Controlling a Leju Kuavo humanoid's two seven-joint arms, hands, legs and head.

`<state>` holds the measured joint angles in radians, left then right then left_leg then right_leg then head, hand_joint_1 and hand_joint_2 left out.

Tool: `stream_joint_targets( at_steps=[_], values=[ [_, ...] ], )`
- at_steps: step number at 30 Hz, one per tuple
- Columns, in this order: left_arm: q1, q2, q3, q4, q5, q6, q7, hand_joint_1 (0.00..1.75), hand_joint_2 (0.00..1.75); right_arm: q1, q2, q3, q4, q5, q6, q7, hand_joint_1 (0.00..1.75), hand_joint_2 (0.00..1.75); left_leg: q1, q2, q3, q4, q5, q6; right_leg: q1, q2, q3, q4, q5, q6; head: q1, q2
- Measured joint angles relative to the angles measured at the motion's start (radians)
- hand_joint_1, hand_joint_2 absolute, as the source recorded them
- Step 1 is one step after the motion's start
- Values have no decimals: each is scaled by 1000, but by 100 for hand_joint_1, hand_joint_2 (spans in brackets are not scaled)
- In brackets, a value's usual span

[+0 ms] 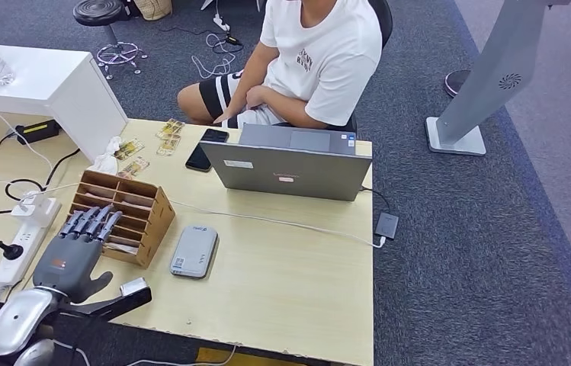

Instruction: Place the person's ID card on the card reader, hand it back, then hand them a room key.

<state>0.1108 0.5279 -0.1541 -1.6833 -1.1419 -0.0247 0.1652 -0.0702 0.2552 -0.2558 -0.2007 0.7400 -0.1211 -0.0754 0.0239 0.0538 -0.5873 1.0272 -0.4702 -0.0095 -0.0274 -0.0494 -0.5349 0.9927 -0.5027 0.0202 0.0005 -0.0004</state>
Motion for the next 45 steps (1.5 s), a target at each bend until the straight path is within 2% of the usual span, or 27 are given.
stream_joint_targets(
  at_steps=[6, 18, 41, 45],
  values=[
    [-46, -40, 19, 71, 14, 46, 0, 0, 175, -2, 0, 5, 0, 14, 8, 7, 0, 175, 0, 0, 0, 0, 0, 0, 0, 0, 0, 0, 0, 0, 0, 0],
    [-81, -89, 71, 155, 29, 83, 0, 0, 175, -8, 0, 10, 0, 18, 11, 19, 0, 175, 0, 0, 0, 0, 0, 0, 0, 0, 0, 0, 0, 0, 0, 0],
    [-95, -135, 82, 217, 11, 87, -15, 0, 175, -12, 0, 28, 0, 33, 23, 25, 0, 175, 0, 1, 0, 0, 0, 0, 0, 0, 0, 0, 0, 0, 0, 0],
    [-96, -140, 82, 222, 11, 86, -18, 175, 175, -12, 0, 28, 0, 33, 25, 25, 0, 175, 0, 1, 0, 0, 0, 0, 0, 0, 0, 0, 0, 0, 0, 0]
  ],
)
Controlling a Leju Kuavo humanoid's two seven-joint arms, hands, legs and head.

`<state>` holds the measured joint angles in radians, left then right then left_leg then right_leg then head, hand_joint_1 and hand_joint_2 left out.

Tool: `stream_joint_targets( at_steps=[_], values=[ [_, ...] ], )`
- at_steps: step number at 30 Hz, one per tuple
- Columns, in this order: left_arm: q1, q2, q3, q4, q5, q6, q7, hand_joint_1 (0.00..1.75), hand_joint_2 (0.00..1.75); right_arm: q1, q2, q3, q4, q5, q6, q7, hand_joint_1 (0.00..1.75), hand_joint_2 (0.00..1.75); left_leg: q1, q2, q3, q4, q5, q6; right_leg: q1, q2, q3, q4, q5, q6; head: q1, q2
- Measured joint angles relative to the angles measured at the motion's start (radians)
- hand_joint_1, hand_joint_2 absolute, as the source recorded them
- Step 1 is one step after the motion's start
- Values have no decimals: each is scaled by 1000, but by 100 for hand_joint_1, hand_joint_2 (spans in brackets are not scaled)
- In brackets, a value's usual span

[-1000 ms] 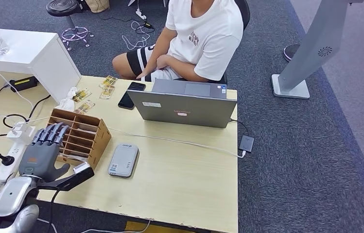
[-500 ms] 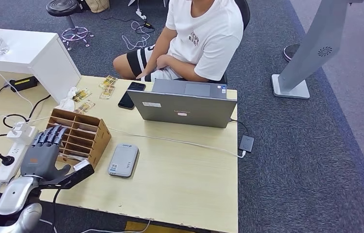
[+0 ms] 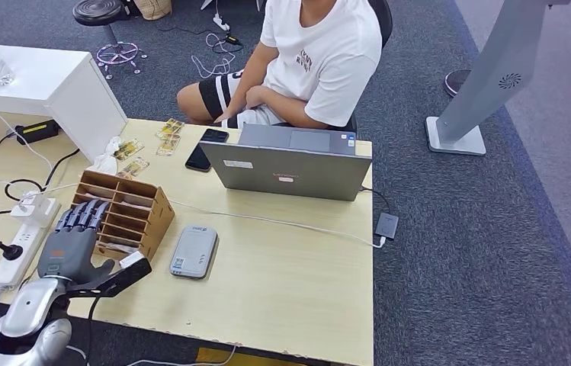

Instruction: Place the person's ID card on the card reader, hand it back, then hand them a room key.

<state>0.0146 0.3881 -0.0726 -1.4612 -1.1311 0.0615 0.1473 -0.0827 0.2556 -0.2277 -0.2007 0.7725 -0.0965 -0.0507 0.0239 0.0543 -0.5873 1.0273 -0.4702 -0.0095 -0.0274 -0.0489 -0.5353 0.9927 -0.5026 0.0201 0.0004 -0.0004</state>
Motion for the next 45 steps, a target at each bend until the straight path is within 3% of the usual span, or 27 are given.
stream_joint_targets(
  at_steps=[20, 29, 32, 39, 45],
  values=[
    [1, 25, 0, 17, 53, -72, -25, 175, 175, -1, 0, 5, 0, 0, -3, 6, 0, 175, 0, 0, 0, 0, 0, 0, 0, 0, 0, 0, 0, 0, 0, 0],
    [1, 25, 0, 17, 58, -62, -34, 175, 175, -1, 0, 5, 0, 0, -5, 3, 0, 175, 0, 0, 0, 0, 0, 0, 0, 0, 0, 0, 0, 0, 0, 0],
    [4, 21, 0, 8, 52, -1, -62, 175, 175, 0, 0, 5, 0, -6, -13, -7, 0, 175, 0, 0, 0, 0, 0, 0, 0, 0, 0, 0, 0, 0, 0, 0],
    [27, -29, -37, -216, -2, 210, -121, 175, 175, 5, 0, 3, 0, -42, -31, -33, 0, 175, 0, 0, 0, 1, 0, 0, 0, 0, 0, 0, 0, 0, 0, 0],
    [7, -23, -81, -417, 94, 231, -157, 175, 175, 15, 0, 2, 0, -50, -30, -56, 0, 175, 0, 0, 0, 1, 0, 0, 0, 0, -1, 0, 0, 0, 0, 0]
  ],
)
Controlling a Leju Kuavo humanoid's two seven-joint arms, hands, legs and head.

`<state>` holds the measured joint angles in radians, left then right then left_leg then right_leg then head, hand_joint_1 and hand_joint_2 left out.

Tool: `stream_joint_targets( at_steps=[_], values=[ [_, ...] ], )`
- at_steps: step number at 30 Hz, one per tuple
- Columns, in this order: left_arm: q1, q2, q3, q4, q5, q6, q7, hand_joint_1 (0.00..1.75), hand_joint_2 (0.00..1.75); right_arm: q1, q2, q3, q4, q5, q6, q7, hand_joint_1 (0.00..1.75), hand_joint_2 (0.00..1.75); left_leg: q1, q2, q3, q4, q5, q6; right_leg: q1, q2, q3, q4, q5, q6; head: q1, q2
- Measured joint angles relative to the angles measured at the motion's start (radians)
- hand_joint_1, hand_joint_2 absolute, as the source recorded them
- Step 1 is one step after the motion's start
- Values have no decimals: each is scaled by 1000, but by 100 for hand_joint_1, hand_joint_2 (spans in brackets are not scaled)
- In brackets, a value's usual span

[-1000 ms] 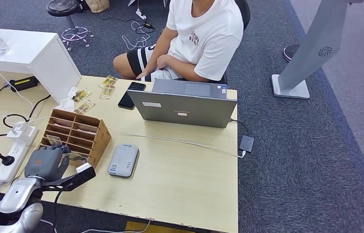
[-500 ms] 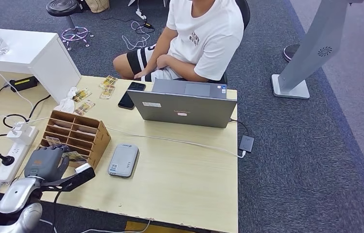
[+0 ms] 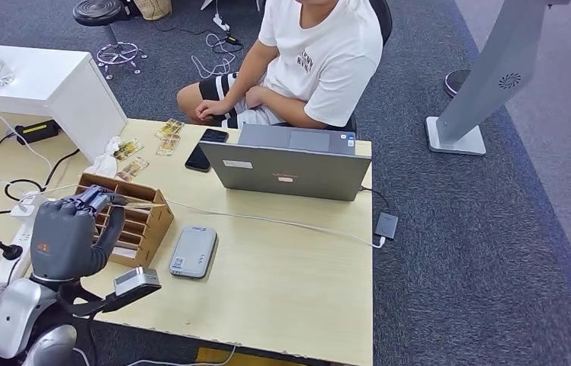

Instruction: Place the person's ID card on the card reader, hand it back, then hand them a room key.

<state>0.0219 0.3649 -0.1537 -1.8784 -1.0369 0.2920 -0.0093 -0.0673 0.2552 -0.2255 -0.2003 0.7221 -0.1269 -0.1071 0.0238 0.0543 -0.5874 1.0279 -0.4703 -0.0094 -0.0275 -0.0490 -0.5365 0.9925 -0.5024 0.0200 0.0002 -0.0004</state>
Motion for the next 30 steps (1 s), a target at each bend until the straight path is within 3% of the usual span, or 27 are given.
stream_joint_targets(
  at_steps=[5, 11, 22, 26, 30],
  values=[
    [-89, 16, -3, -39, 52, -53, -5, 175, 175, 0, 0, 0, 0, 10, 12, -1, 0, 175, 0, 0, 0, 0, 1, -1, 0, 0, -1, 1, 1, -1, 0, 0],
    [-235, 12, -11, 25, 11, -75, 31, 175, 175, -3, 0, 0, -1, 35, 32, 12, 0, 175, 1, 2, 0, 0, 2, -1, 1, 2, 0, 1, 3, -2, 0, 0],
    [-279, 5, -16, 64, 3, -71, 31, 175, 175, -3, 0, 0, -1, 35, 32, 13, 0, 175, 1, 3, 0, 0, 1, -1, 1, 3, -2, 0, 3, -1, 0, 0],
    [-320, -3, -18, 108, -115, -22, 77, 175, 175, -6, 0, 6, -1, 56, 47, 19, 0, 175, 1, 2, 0, 0, 2, -1, 1, 2, -4, 0, 3, -1, 0, 0],
    [-432, -17, -24, 286, -278, 38, 113, 175, 175, -18, 0, 25, -2, 82, 74, 34, 0, 175, 1, 2, -1, 0, 4, -1, 1, 2, -3, 1, 5, -1, 0, 0]
  ],
)
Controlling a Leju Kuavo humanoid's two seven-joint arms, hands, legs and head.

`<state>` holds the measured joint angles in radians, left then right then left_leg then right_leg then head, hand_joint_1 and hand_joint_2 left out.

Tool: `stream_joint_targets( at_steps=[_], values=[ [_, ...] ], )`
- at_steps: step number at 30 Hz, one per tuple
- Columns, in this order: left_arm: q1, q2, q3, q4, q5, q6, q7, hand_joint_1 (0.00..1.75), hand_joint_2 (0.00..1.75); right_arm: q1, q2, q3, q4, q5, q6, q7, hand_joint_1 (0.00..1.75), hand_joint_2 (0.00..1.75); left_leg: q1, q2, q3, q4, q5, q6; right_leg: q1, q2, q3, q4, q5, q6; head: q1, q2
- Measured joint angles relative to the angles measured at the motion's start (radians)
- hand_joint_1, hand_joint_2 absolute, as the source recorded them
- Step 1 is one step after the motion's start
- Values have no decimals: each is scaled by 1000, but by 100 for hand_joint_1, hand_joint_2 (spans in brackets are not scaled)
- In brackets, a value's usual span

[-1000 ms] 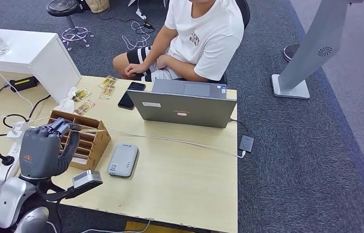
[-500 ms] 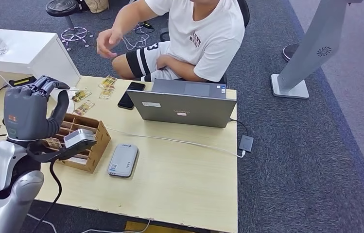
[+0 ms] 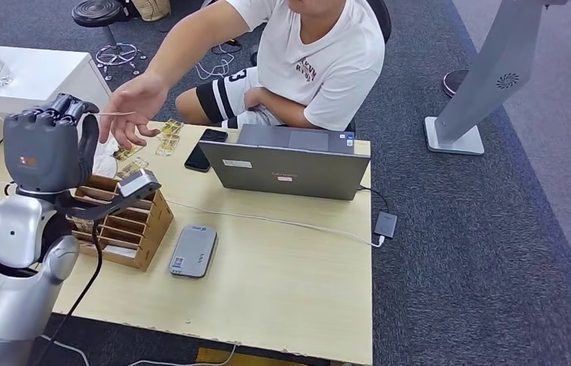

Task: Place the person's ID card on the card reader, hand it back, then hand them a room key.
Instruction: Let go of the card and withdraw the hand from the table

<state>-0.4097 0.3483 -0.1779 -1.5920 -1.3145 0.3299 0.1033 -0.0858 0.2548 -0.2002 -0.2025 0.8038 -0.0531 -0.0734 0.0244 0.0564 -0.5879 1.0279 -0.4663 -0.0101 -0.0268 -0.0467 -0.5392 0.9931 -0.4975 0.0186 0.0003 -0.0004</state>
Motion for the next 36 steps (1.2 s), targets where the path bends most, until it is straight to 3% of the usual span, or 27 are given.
stream_joint_targets(
  at_steps=[3, 7, 14, 18, 26, 30, 36],
  values=[
    [-83, -10, -17, 142, -69, -5, 12, 175, 175, -7, 0, 15, 0, 6, 12, 3, 0, 175, 0, 0, 0, 0, 1, 0, 0, 0, 1, 0, 1, 0, 0, 0],
    [-149, -23, -31, 273, -90, -20, 25, 175, 0, -9, 0, 29, 0, 7, 15, 6, 0, 175, 0, -2, 0, 0, 2, 1, 0, -2, 2, 0, 1, 0, 0, 0],
    [-175, -43, -41, 394, -98, -23, 41, 175, 0, -10, 0, 45, 0, 8, 13, 9, 0, 175, 0, 0, -1, 0, 3, 0, 0, 0, 1, 0, 3, 1, 0, 0],
    [-173, -49, -41, 417, -97, -18, 44, 0, 175, -10, 0, 50, 0, 7, 12, 11, 0, 175, 0, 0, -2, 0, 3, 0, 0, 0, 0, 0, 3, 1, 0, 0],
    [-101, -56, -41, 364, -89, 110, 18, 0, 175, -8, 0, 51, 0, -15, 1, 10, 0, 175, 0, 0, -4, 0, 2, 0, 0, 0, -2, 0, 3, 1, 0, 0],
    [36, -34, -37, 167, 17, 211, -52, 0, 175, -1, 0, 51, 1, -37, -18, 10, 0, 175, 0, 1, -5, 0, 1, 1, 0, 1, -3, 0, 2, 1, 0, 0],
    [242, 7, 42, -126, 329, 274, -252, 0, 175, 10, -4, 50, 1, -65, -34, -1, 0, 175, 0, 0, -7, 0, 1, 0, 0, -1, -5, 0, 0, 1, 0, 0]
  ],
)
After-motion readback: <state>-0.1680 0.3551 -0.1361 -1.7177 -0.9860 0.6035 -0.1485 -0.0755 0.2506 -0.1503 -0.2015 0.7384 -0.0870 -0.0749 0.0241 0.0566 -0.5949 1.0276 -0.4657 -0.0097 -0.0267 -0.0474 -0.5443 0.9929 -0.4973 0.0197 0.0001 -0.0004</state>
